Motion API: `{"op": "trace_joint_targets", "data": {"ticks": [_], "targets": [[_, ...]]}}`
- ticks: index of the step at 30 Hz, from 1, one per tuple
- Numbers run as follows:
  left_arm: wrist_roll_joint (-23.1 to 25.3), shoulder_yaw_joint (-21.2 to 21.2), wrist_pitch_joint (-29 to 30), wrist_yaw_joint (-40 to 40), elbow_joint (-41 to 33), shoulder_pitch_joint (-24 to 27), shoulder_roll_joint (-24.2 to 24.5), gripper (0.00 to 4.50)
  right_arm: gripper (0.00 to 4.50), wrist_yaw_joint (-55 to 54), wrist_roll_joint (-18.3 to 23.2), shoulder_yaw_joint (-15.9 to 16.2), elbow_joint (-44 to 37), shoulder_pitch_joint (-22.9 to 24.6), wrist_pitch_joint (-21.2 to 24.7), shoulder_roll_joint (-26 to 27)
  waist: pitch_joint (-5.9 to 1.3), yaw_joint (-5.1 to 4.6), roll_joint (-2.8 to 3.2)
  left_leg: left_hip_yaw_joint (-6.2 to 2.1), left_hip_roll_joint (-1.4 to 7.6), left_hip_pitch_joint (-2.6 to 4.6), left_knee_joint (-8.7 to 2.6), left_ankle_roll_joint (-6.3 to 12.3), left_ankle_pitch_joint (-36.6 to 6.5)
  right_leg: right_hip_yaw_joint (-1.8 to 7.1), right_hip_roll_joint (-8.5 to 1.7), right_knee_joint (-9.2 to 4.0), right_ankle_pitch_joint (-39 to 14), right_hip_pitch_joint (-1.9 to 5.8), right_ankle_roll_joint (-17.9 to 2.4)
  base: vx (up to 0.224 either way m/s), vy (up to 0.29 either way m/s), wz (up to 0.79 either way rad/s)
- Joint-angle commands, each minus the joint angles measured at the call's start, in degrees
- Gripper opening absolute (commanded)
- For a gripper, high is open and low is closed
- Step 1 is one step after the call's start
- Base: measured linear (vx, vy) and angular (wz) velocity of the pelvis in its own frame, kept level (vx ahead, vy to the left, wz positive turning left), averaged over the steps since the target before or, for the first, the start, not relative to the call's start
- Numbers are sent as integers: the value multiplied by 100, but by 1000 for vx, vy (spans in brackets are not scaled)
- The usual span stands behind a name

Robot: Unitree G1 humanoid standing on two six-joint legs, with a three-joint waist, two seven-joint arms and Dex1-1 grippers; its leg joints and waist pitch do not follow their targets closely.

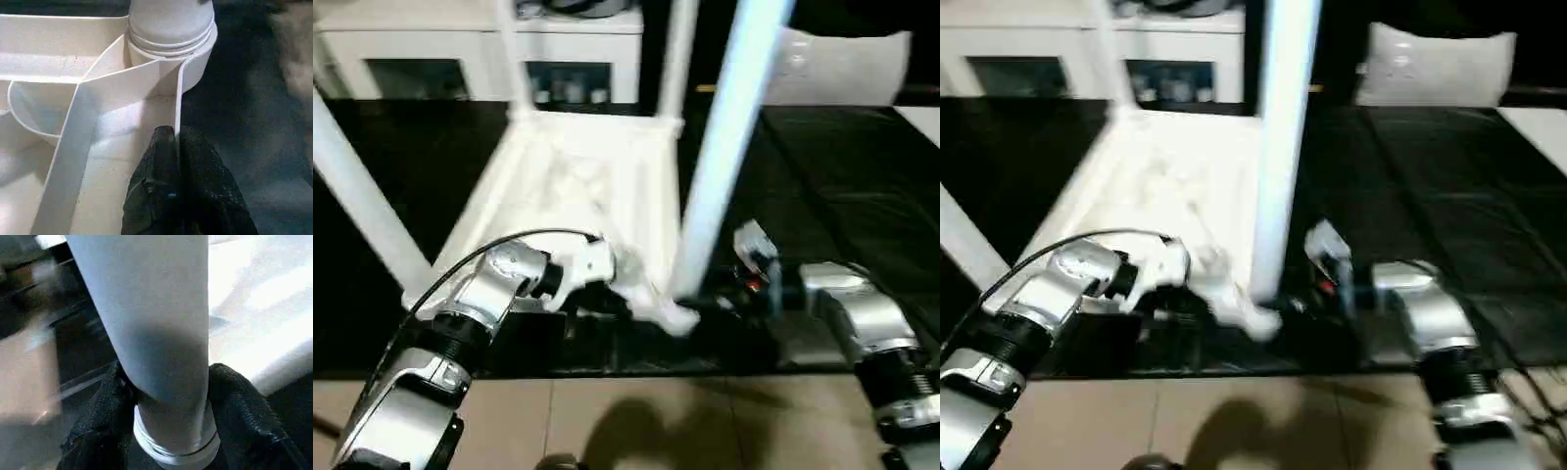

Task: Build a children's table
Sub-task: Rotate leg to tighten

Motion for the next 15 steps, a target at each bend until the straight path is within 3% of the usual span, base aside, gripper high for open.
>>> {"op": "trace_joint_targets", "data": {"ticks": [1,2,6,7,8,10,11,13,15], "targets": [[-328,-22,259,332,-405,-90,-630,0,194,-1464,-265,-167,275,-358,177,435,-407,21,-52,-237,336,-25,-398,197,-346,405,-704,-612,-2369,407,215,0,0,0],[-306,24,319,523,-371,-127,-718,0,194,-1755,-348,-202,322,-392,165,552,-406,-59,-54,-232,316,-33,-392,217,-311,407,-690,-619,-2335,404,191,0,0,0],[-166,191,344,1334,-28,-301,-1112,0,194,-2789,-425,-409,649,-575,76,1043,-462,-143,-71,-239,299,-83,-374,417,-10,447,-667,-515,-1747,441,85,0,0,0],[-121,217,332,1529,18,-312,-1219,0,194,-2841,-400,-417,638,-549,-118,1171,-464,-149,-27,-236,312,-68,-365,498,84,466,-666,-492,-1494,410,15,0,0,0],[-120,218,333,1537,19,-312,-1223,0,194,-2844,-399,-418,637,-547,-125,1175,-490,-138,-40,-241,325,-72,-354,582,209,471,-667,-440,-1216,420,-53,0,0,0],[-79,202,358,1623,-8,-298,-1254,0,263,-2859,-397,-417,606,-511,-172,1226,-498,-100,-32,-251,362,-80,-344,735,431,487,-668,-363,-742,410,-199,0,0,0],[-41,188,398,1685,-58,-272,-1259,0,263,-2840,-480,-349,564,-449,-228,1204,-488,-84,-23,-252,393,-65,-341,800,467,491,-679,-343,-623,392,-286,0,0,0],[-19,192,465,1739,-135,-234,-1256,0,265,-2804,-516,-349,512,-384,-237,1174,-493,-44,-31,-239,403,-46,-343,801,449,508,-711,-332,-597,402,-381,0,0,0],[6,161,426,1697,-143,-209,-1181,0,303,-2641,-390,-442,407,-295,-257,1104,-489,-6,-19,-240,427,-24,-347,801,447,514,-717,-325,-603,391,-439,0,0,0]]}}
